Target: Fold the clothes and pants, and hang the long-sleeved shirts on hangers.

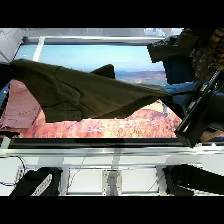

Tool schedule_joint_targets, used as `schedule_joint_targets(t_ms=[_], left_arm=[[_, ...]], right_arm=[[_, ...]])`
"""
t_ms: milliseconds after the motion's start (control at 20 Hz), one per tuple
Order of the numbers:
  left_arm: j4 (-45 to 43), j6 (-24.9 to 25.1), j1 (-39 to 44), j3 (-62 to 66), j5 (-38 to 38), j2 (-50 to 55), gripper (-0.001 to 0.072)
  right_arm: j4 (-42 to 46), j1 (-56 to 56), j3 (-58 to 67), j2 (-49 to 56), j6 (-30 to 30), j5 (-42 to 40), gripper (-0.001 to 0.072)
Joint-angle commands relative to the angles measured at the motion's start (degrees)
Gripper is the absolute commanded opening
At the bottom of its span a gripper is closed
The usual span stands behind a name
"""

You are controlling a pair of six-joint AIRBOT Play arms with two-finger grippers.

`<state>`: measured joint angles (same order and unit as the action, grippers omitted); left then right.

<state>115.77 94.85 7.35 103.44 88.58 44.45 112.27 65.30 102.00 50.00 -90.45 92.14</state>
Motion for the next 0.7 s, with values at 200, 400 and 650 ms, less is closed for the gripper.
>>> schedule_joint_targets(t_ms=[200,400,650], left_arm=[[11.8,0.0,0.2,-15.2,-3.3,0.2,0.0024],[10.3,1.6,0.8,-19.4,-9.0,1.1,0.0024],[-4.5,0.9,0.7,-27.3,-9.2,6.3,0.0024]], right_arm=[[-3.5,0.0,1.2,0.2,-4.0,6.0,0.0015],[-3.9,0.0,5.4,0.6,-6.7,7.5,0.0015],[1.6,-3.0,5.2,9.7,2.1,13.2,0.0014]])
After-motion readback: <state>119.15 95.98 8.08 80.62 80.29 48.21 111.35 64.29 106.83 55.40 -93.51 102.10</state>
